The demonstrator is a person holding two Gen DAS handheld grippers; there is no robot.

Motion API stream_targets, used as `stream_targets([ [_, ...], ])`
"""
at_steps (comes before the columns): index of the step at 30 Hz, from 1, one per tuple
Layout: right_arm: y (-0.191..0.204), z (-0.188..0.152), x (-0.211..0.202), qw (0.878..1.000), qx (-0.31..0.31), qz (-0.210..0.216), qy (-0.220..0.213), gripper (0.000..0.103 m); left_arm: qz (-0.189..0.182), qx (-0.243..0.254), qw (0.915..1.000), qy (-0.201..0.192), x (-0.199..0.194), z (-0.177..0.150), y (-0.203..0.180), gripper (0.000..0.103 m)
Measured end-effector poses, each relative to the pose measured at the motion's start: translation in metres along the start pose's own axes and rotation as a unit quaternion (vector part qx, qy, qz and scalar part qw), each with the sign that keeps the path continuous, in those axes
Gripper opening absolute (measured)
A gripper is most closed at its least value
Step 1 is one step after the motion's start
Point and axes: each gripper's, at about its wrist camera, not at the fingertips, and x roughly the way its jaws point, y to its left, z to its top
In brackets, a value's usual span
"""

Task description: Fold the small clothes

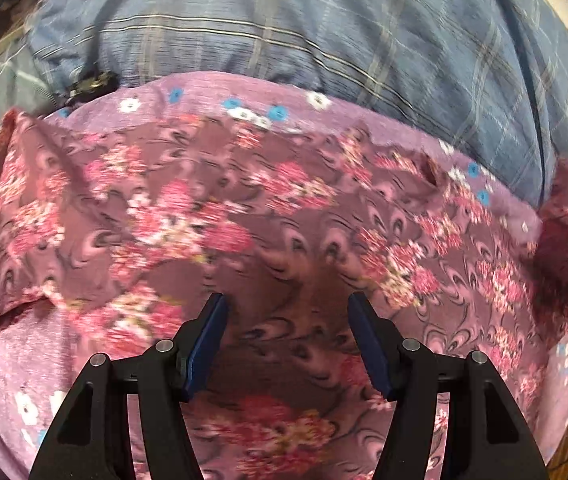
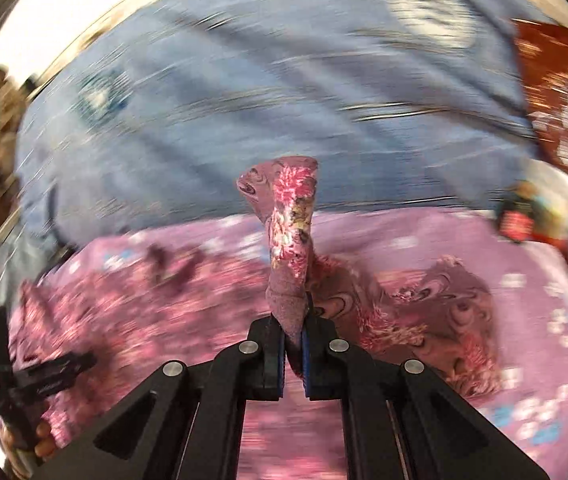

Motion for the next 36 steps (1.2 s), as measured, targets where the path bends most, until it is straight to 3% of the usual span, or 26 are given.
stream_targets([
  [7, 0.114, -0.021, 0.038, 0.995, -0.061, 0.074, 0.036, 0.006, -0.035, -0.062, 0.9974, -0.011, -0.020, 0.006, 0.043, 0.062],
  [11, 0.169, -0.049, 0.059, 0.986, -0.083, 0.122, 0.080, 0.018, -0.034, -0.077, 0.9962, -0.024, -0.031, 0.007, 0.061, 0.062],
  [14, 0.187, -0.075, 0.075, 0.978, -0.092, 0.135, 0.128, 0.038, -0.045, -0.084, 0.9954, -0.015, -0.031, 0.005, 0.069, 0.062],
  [16, 0.191, -0.092, 0.076, 0.974, -0.097, 0.138, 0.148, 0.038, -0.065, -0.088, 0.9940, 0.001, -0.028, 0.004, 0.071, 0.062],
  [19, 0.176, -0.102, 0.055, 0.974, -0.077, 0.160, 0.138, 0.042, -0.102, -0.087, 0.9905, 0.031, -0.020, 0.002, 0.068, 0.062],
  [23, 0.119, -0.104, 0.018, 0.981, -0.018, 0.161, 0.110, 0.049, -0.182, -0.066, 0.9762, 0.098, -0.004, -0.007, 0.049, 0.062],
  [25, 0.091, -0.104, 0.006, 0.983, 0.019, 0.152, 0.097, 0.050, -0.190, -0.047, 0.9741, 0.112, 0.002, -0.010, 0.037, 0.063],
  [28, 0.044, -0.107, -0.008, 0.985, 0.072, 0.135, 0.080, 0.051, -0.168, -0.031, 0.9803, 0.099, 0.014, -0.006, 0.018, 0.061],
  [29, 0.030, -0.109, -0.011, 0.985, 0.089, 0.129, 0.075, 0.051, -0.151, -0.035, 0.9849, 0.077, 0.015, -0.003, 0.014, 0.049],
  [30, 0.015, -0.110, -0.014, 0.984, 0.109, 0.124, 0.073, 0.051, -0.136, -0.037, 0.9881, 0.060, 0.014, 0.000, 0.012, 0.016],
  [31, 0.006, -0.112, -0.014, 0.982, 0.124, 0.122, 0.072, 0.051, -0.118, -0.037, 0.9913, 0.046, 0.011, 0.003, 0.011, 0.007],
  [36, -0.044, -0.115, -0.016, 0.961, 0.222, 0.153, 0.058, 0.053, -0.018, -0.067, 0.9960, -0.056, -0.021, 0.012, 0.030, 0.008],
])
